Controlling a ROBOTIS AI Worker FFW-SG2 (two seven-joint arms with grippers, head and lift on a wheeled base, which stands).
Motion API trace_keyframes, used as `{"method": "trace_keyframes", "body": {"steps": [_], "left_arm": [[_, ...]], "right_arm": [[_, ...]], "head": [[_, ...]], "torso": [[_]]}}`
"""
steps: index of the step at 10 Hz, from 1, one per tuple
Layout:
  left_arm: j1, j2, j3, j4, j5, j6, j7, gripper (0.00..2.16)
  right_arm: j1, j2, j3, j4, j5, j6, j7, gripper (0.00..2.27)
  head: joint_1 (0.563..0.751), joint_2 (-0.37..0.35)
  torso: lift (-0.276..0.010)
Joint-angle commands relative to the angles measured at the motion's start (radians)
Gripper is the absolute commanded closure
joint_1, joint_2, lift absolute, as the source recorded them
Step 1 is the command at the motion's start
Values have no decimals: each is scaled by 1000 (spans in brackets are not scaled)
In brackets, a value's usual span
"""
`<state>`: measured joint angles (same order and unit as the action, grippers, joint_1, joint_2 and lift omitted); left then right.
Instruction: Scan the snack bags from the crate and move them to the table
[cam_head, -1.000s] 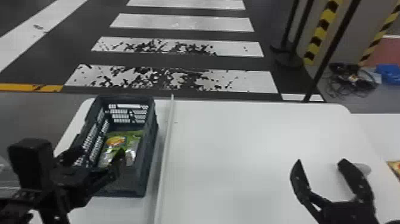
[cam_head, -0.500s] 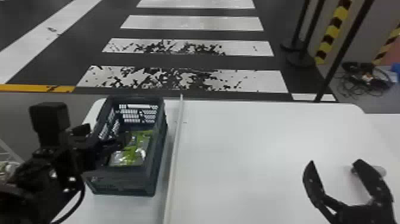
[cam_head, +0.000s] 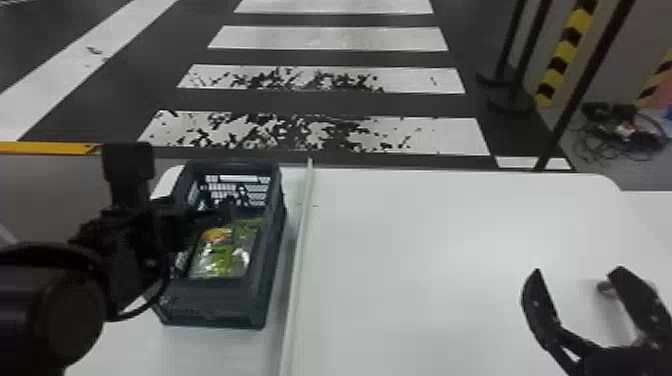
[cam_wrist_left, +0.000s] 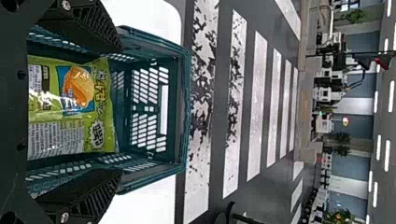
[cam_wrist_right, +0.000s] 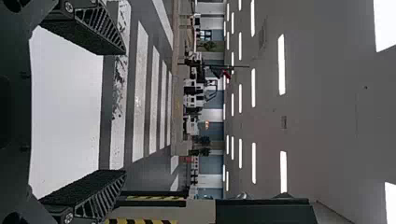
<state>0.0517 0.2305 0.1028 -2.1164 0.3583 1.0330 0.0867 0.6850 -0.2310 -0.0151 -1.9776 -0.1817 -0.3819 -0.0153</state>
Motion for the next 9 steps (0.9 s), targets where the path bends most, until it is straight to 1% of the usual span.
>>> {"method": "trace_keyframes", "body": {"steps": [1,3,5,6,7,8,9], "left_arm": [[-50,0,-20,61,-10,25,5,90],[-101,-7,-41,141,-24,34,5,87],[-150,-19,-58,208,-35,71,7,90],[-176,-22,-80,246,-55,86,7,103],[-196,-23,-87,274,-59,108,10,147],[-205,-26,-95,294,-68,111,16,154],[-214,-30,-104,312,-87,123,24,157]], "right_arm": [[-2,-8,-5,3,-12,1,0,87],[-4,-24,-9,6,-32,-2,0,87],[-5,-34,-17,13,-42,-5,0,87],[-5,-39,-17,19,-47,-15,0,87],[-5,-42,-20,20,-64,-15,0,87],[-5,-47,-20,23,-64,-15,0,87],[-5,-50,-20,25,-65,-21,0,87]], "head": [[695,31],[695,23],[695,13],[695,6],[695,0],[695,-2],[695,-6]], "torso": [[-95],[-95],[-95],[-95],[-95],[-95],[-95]]}}
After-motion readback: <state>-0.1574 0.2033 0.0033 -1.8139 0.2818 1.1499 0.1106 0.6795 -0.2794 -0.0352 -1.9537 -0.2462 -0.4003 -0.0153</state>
